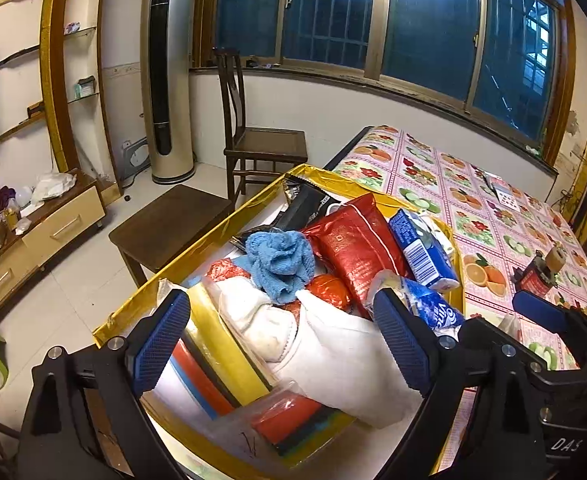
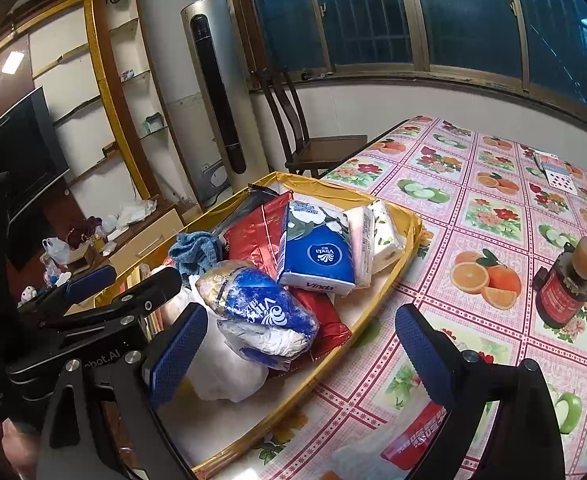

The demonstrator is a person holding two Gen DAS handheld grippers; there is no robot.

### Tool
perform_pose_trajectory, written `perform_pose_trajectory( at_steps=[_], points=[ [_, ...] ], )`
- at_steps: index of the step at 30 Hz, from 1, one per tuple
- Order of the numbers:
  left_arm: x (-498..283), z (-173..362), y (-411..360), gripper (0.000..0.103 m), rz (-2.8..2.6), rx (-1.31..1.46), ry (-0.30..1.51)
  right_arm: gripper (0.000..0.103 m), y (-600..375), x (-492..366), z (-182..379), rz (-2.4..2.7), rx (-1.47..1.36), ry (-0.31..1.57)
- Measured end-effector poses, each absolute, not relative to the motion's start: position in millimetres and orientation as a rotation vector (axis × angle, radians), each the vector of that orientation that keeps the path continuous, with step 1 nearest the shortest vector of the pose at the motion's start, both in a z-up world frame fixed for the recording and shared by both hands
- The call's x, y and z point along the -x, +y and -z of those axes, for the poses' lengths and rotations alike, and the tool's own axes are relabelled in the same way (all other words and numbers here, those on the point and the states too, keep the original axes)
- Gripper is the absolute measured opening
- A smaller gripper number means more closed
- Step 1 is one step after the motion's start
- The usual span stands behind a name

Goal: Organize soft objects

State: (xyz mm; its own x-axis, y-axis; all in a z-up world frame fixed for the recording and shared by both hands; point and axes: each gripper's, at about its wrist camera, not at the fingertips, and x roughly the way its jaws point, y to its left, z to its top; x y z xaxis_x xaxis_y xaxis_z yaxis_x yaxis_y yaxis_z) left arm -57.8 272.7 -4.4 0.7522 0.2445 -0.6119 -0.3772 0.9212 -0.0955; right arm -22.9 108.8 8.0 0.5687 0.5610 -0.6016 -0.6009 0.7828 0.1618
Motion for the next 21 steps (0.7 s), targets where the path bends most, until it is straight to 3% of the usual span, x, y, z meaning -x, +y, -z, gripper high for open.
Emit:
perform_pose_trajectory(
  at_steps=[6, 21],
  points=[
    [59.2, 0.8, 276.2, 0.103, -0.291, 0.261, 0.613, 0.096, 103.0, 23.4, -13.9, -0.687, 0.037, 0.658],
    [58.7, -1.9, 263.8, 0.103, -0.336, 0.214, 0.609, 0.096, 81.1, 23.2, -21.8, -0.671, -0.001, 0.642]
  ],
)
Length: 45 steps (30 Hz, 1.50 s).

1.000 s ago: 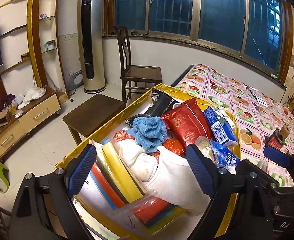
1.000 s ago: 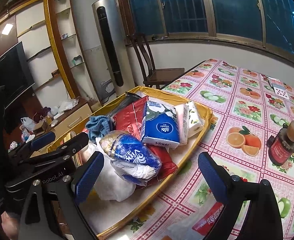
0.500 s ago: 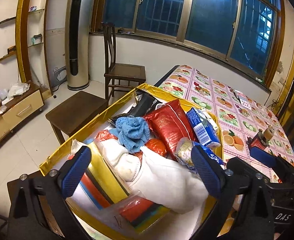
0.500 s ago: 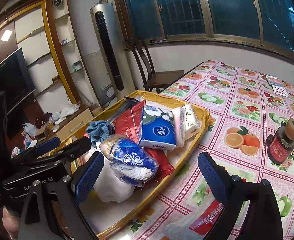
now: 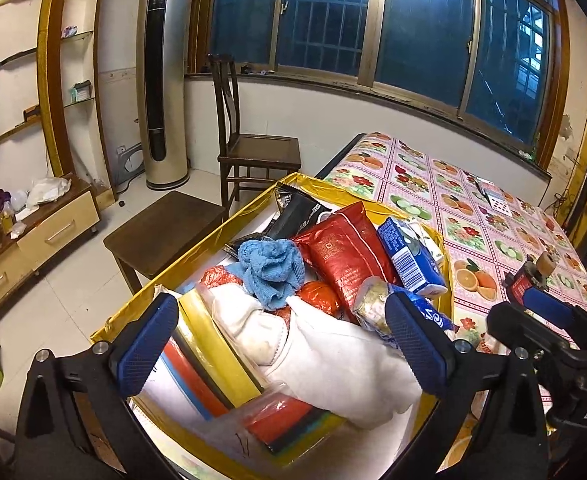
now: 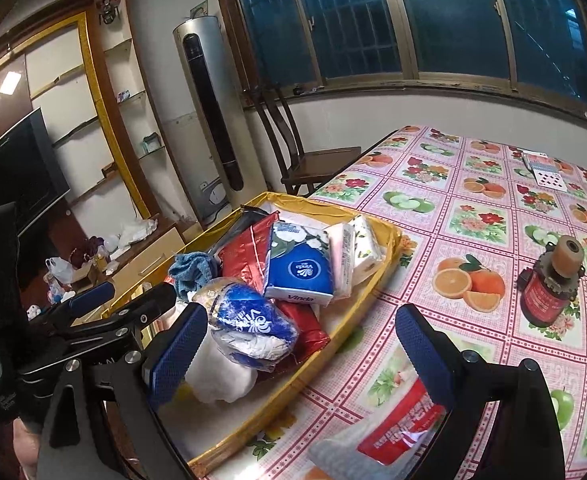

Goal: Organize soft objects

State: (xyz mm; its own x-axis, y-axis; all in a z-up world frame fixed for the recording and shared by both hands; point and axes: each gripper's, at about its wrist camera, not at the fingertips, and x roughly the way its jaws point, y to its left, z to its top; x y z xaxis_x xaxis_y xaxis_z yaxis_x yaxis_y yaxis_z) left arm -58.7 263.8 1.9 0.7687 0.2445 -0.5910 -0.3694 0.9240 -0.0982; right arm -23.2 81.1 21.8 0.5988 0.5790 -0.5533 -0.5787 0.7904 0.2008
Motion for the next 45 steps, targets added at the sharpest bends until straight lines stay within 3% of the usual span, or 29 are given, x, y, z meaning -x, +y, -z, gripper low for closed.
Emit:
perform_pose_trajectory(
  at_steps=[10, 22, 32, 45],
  points=[
    [56.8, -21.2, 210.7, 0.103, -0.338, 0.089, 0.569, 0.1, 0.2, 26.2, -40.9, -0.529, -0.034, 0.576],
    [27.8, -31.9, 109.1, 0.103, -0.153, -0.039, 0.589, 0.1, -130.7, 14.8, -23.0, -0.332, -0.174, 0.609],
    [-0.3, -8.7, 1.1, 0.103, 0.046, -0.093, 0.656, 0.1, -194.8, 21.0, -1.8, -0.183, -0.178, 0.645],
    [-23.5, 39.0, -51.9, 0.103, 0.099, -0.142, 0.764, 0.1, -236.0, 0.2, 38.9, -0.042, -0.243, 0.763]
  ],
)
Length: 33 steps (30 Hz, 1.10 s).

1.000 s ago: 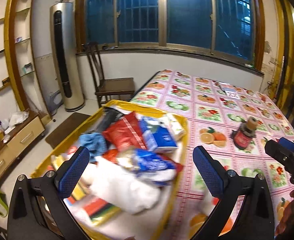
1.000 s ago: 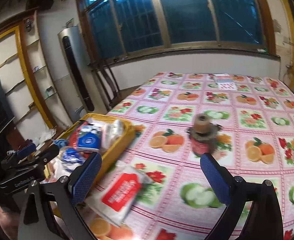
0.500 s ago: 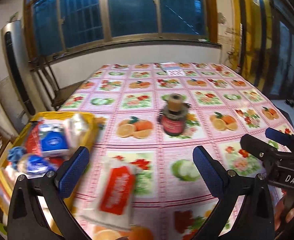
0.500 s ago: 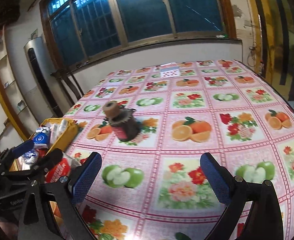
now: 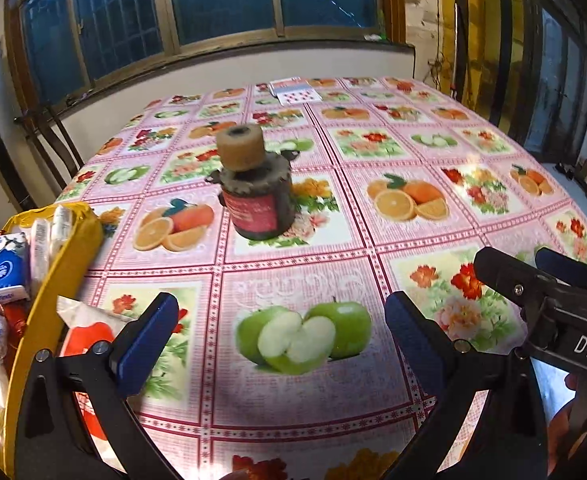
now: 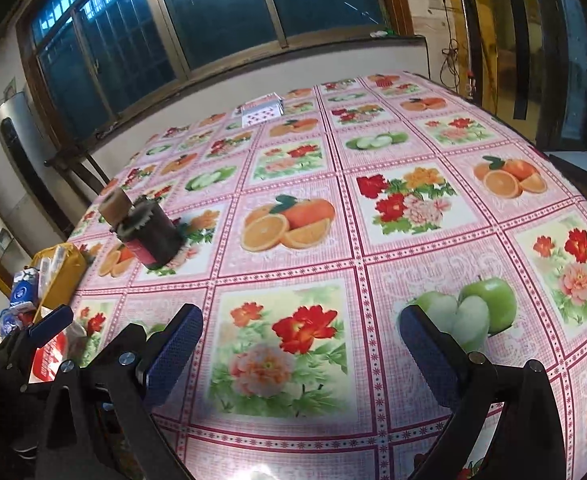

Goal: Organize soft objects

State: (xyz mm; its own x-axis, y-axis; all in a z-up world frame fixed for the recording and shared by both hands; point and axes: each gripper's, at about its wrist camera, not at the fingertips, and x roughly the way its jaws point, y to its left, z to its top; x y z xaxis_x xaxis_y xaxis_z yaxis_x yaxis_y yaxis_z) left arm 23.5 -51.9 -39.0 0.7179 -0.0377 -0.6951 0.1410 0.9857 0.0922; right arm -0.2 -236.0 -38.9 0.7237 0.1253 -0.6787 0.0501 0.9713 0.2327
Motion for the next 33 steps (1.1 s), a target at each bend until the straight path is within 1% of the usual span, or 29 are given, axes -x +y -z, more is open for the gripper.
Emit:
perform_pose_trajectory(
  at_steps=[6, 11, 19, 30, 33],
  points=[
    [-36.0, 49.4, -46.8, 0.103, 0.093, -0.087, 0.846, 0.101, -228.7, -12.2, 47.6, -0.021, -0.217, 0.835],
    [-50.3, 70.1, -44.1, 0.103, 0.069, -0.073, 0.978, 0.103, -210.2, -27.6, 56.5, 0.003, -0.15, 0.918],
    [-53.7, 74.2, -42.9, 0.103, 0.057, -0.039, 0.992, 0.103, -207.5, -42.5, 63.4, 0.08, -0.141, 0.941],
    [-65.0, 72.2, -38.9, 0.103, 0.032, -0.014, 0.997, 0.103, -236.1, -33.7, 59.8, 0.105, -0.206, 0.919],
    [-65.6, 72.3, -33.6, 0.103, 0.003, 0.001, 0.998, 0.103, -224.3, -36.5, 64.6, 0.112, -0.086, 0.967]
  ],
)
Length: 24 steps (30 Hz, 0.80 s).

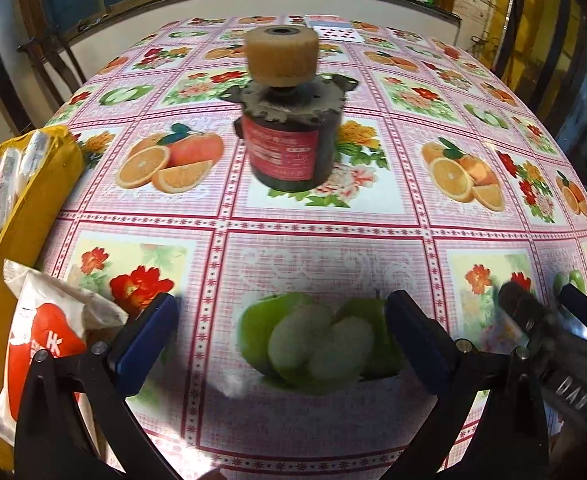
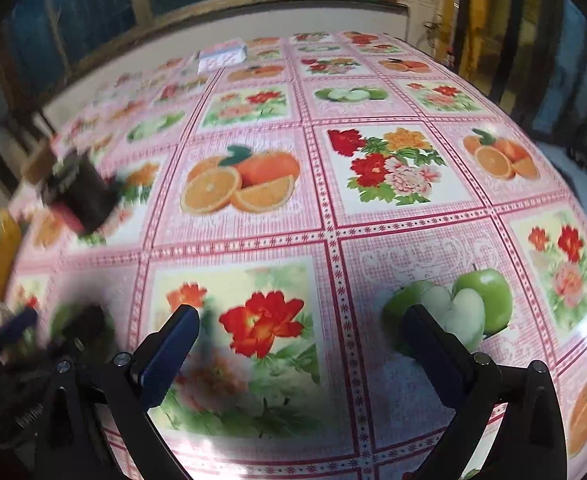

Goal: Organize soft objects

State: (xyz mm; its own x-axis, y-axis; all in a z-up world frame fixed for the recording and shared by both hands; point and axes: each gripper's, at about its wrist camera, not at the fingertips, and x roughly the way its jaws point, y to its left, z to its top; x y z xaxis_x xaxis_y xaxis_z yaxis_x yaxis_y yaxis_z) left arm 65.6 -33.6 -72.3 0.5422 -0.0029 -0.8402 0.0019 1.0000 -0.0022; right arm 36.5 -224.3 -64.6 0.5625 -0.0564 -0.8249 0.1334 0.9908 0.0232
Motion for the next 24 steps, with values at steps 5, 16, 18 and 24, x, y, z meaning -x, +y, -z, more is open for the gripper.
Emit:
perform_pose_trajectory(
  at_steps=[5, 16, 18, 24],
  points=[
    [-63.4, 72.5, -27.1, 0.103, -0.028, 0.016, 0.998, 0.103, -218.1, -36.8, 67.7, 0.111, -0.054, 0.977],
    [-63.3, 72.5, -27.4, 0.103, -0.027, 0.015, 0.999, 0.103, -217.5, -36.6, 67.4, 0.111, -0.054, 0.977],
    [-63.2, 72.6, -27.8, 0.103, -0.027, 0.015, 0.999, 0.103, -217.7, -36.6, 67.4, 0.111, -0.054, 0.976],
    [-63.4, 72.6, -27.5, 0.103, -0.027, 0.015, 0.999, 0.103, -217.5, -36.7, 67.3, 0.111, -0.054, 0.976]
  ],
)
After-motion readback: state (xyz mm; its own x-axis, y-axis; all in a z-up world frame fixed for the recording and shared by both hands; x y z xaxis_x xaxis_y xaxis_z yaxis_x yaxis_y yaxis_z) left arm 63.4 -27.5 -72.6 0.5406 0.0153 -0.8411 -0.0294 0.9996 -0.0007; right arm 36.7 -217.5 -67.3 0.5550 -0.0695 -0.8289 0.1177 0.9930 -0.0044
